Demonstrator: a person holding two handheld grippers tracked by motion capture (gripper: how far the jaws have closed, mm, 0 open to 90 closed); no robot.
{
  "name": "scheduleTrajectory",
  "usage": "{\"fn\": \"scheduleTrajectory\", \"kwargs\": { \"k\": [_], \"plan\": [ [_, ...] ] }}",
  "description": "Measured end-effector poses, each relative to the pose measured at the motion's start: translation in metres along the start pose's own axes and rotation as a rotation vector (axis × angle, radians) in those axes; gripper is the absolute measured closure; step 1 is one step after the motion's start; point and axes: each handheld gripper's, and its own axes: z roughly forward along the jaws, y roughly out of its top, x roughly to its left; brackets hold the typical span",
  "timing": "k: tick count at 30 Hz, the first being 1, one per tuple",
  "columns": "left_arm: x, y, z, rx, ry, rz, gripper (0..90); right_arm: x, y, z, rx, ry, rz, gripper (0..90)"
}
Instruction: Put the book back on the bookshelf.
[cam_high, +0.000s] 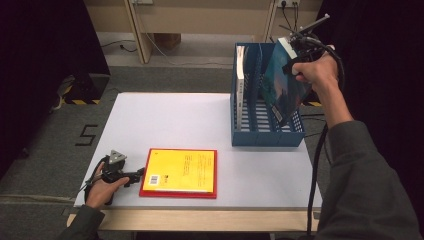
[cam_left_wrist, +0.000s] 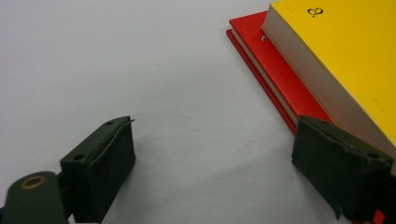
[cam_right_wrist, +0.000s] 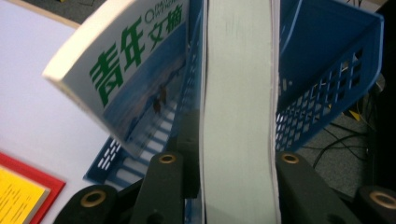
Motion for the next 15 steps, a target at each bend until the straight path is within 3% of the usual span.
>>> {"fn": "scheduleTrajectory", "kwargs": {
  "k": [5,15],
  "plan": [
    [0.0,0.0,0.0,0.001,0.0,-0.001,12.0,-0.001,0.013,0.012,-0.017,0.003,0.031,74.1],
    [0.0,0.0,0.0,0.0,-0.001,-0.001,12.0,-0.003,0.022,0.048,-0.024,0.003,0.079,73.8]
  ]
}}
